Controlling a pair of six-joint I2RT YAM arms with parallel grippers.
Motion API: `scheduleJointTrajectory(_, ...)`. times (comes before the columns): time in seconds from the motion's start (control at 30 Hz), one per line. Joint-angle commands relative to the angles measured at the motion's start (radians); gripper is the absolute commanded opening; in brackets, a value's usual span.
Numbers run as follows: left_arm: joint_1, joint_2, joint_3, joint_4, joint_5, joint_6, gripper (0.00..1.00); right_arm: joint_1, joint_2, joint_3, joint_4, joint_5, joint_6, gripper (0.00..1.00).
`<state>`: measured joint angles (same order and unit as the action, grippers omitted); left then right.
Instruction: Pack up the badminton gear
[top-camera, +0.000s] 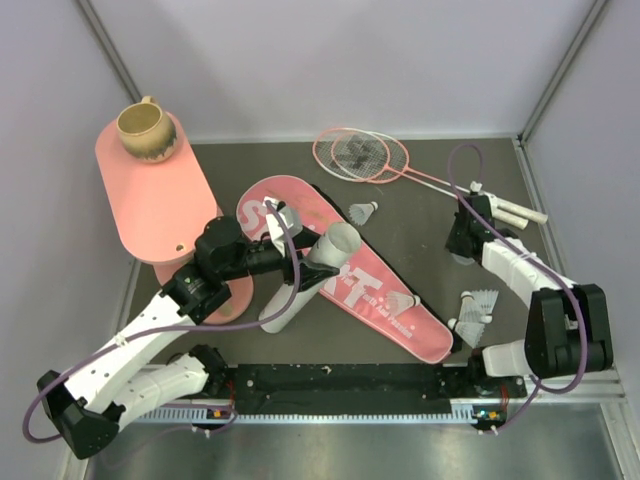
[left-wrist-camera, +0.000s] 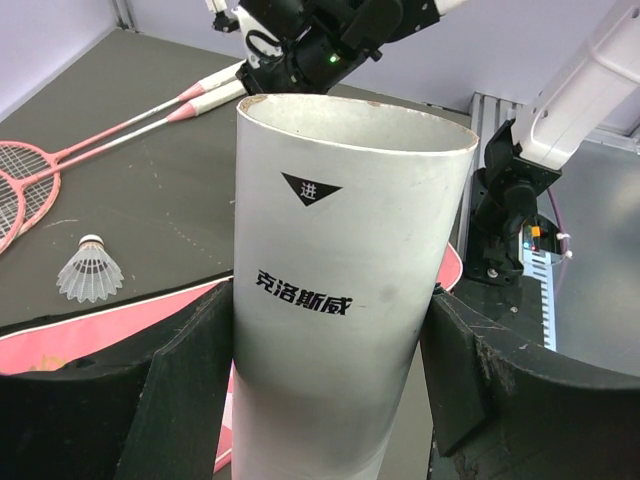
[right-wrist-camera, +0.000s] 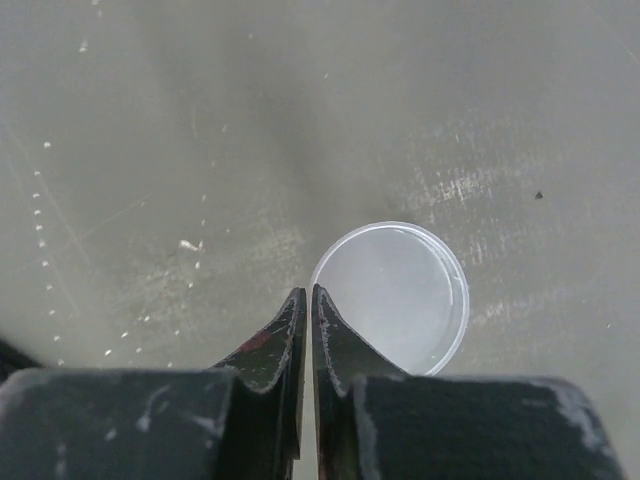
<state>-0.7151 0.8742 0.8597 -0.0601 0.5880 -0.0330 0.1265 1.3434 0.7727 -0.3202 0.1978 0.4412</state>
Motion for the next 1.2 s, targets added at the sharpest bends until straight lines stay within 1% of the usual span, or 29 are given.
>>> scheduleJointTrajectory(0.0,0.002,-0.014,0.009,0.085,0.022,-0.045,0.15,-0.005,0.054,0.043,0.041,0.055,-0.067,0.07)
scheduleJointTrajectory(0.03,0.002,-0.021,0.006,0.086,0.018,-0.045,0.15,-0.005,0.054,0.057,0.024,0.049,-0.076,0.21)
scheduleJointTrajectory(0.1,0.003,-0.030,0.004,0.089,0.009,-0.044,0.15,-0.001,0.048,0.068,-0.034,0.035,-0.097,0.36)
scheduleJointTrajectory(0.13,0.002,-0.033,0.001,0.091,0.004,-0.041,0.15,0.024,0.037,0.080,-0.064,0.040,-0.110,0.51)
scheduleJointTrajectory(0.17,0.002,-0.035,-0.001,0.089,-0.010,-0.035,0.15,0.041,0.025,0.088,-0.095,0.081,-0.110,0.59)
scheduleJointTrajectory(0.2,0.003,-0.037,-0.001,0.086,-0.020,-0.031,0.15,0.057,0.014,0.095,-0.133,0.095,-0.105,0.65)
scheduleJointTrajectory(0.23,0.003,-0.040,-0.001,0.082,-0.030,-0.022,0.15,0.103,-0.021,0.097,-0.193,0.098,-0.092,0.70)
scheduleJointTrajectory(0.3,0.002,-0.043,-0.001,0.071,-0.056,-0.019,0.15,0.168,-0.062,0.091,-0.261,0.091,-0.069,0.72)
scheduleJointTrajectory(0.33,0.000,-0.044,-0.001,0.069,-0.063,-0.018,0.15,0.206,-0.111,0.086,-0.314,0.085,-0.038,0.72)
scheduleJointTrajectory(0.37,0.000,-0.046,-0.001,0.068,-0.069,-0.019,0.15,0.305,-0.134,0.079,-0.332,0.089,-0.015,0.72)
scheduleJointTrajectory(0.43,0.000,-0.050,0.002,0.068,-0.074,-0.021,0.15,0.408,-0.176,0.057,-0.359,0.095,0.058,0.72)
scheduleJointTrajectory(0.47,0.000,-0.052,0.002,0.068,-0.074,-0.021,0.15,0.509,-0.196,0.054,-0.365,0.095,0.088,0.72)
scheduleJointTrajectory(0.53,-0.001,-0.058,0.002,0.065,-0.077,-0.016,0.15,0.583,-0.194,0.057,-0.376,0.103,0.187,0.72)
scheduleJointTrajectory(0.6,-0.001,-0.063,-0.001,0.065,-0.089,-0.010,0.15,0.674,-0.162,0.082,-0.396,0.127,0.237,0.72)
scheduleJointTrajectory(0.67,-0.004,-0.066,-0.002,0.065,-0.097,-0.002,0.15,0.747,-0.103,0.105,-0.439,0.219,0.287,0.72)
scheduleJointTrajectory(0.73,-0.007,-0.070,-0.004,0.065,-0.106,0.005,0.15,0.768,-0.047,0.143,-0.491,0.290,0.345,0.72)
scheduleJointTrajectory(0.8,-0.014,-0.075,-0.008,0.065,-0.111,0.011,0.14,0.798,0.020,0.169,-0.546,0.314,0.376,0.70)
scheduleJointTrajectory(0.97,-0.033,-0.075,-0.008,0.031,-0.137,0.024,0.14,0.845,0.076,0.160,-0.577,0.373,0.442,0.63)
scheduleJointTrajectory(1.07,-0.038,-0.073,-0.007,0.029,-0.128,0.024,0.14,0.851,0.057,0.148,-0.586,0.394,0.456,0.54)
scheduleJointTrajectory(1.1,-0.040,-0.070,-0.007,0.029,-0.128,0.024,0.14,0.851,0.047,0.146,-0.586,0.399,0.455,0.42)
scheduleJointTrajectory(1.17,-0.038,-0.070,-0.005,0.026,-0.131,0.025,0.14,0.851,0.011,0.145,-0.588,0.423,0.442,0.24)
